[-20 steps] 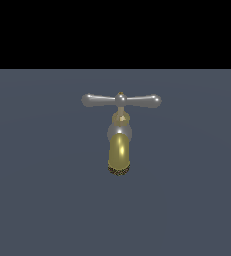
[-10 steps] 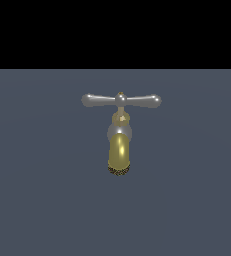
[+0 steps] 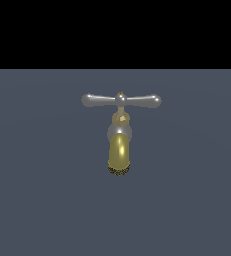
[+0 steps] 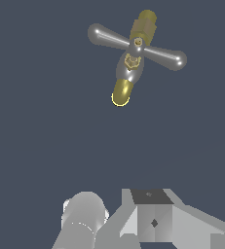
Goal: Turn on the faucet by rotating a designated handle.
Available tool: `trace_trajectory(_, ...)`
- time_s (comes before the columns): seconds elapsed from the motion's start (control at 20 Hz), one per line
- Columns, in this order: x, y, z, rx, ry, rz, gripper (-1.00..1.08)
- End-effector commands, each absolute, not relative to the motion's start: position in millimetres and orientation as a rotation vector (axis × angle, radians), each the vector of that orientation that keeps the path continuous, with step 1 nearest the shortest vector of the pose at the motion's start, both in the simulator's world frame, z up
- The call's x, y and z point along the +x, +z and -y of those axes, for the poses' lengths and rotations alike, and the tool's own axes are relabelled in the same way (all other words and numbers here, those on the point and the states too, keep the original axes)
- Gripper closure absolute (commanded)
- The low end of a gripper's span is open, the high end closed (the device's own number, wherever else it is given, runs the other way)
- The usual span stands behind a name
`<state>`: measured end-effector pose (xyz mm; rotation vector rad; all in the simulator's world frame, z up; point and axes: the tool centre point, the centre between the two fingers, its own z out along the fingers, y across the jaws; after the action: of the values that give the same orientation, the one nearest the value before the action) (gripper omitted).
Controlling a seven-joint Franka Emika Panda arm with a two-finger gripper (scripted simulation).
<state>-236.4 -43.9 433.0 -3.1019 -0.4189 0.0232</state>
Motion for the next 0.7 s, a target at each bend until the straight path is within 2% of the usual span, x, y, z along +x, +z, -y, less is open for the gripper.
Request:
trace_trajectory(0.0,-232.5,421.9,51.5,-3.089,0.023,0.51,1.08)
trace_trajectory(0.65,-203.5,364.5,87.0,-2.98,0.019,0.973,1.08)
